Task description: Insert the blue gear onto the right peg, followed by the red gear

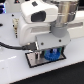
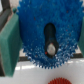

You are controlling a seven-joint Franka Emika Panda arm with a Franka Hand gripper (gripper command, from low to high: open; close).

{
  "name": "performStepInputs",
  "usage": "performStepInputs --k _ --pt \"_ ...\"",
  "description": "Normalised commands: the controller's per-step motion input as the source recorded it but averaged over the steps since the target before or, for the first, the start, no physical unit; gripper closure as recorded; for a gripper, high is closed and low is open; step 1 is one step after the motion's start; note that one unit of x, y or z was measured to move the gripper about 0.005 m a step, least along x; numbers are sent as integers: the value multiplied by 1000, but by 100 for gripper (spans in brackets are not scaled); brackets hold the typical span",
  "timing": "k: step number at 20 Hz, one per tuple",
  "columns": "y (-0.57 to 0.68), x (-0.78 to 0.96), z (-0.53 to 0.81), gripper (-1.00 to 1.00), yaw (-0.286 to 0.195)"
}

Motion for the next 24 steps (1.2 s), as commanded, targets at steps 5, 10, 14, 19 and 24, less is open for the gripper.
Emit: performStepInputs --k 5,10,14,19,24 --pt "200 13 297 -100 0" --pt "153 -97 501 -100 0" --pt "109 -394 331 -100 0" --pt "86 -554 177 -100 0" --pt "35 -602 -4 -100 0"
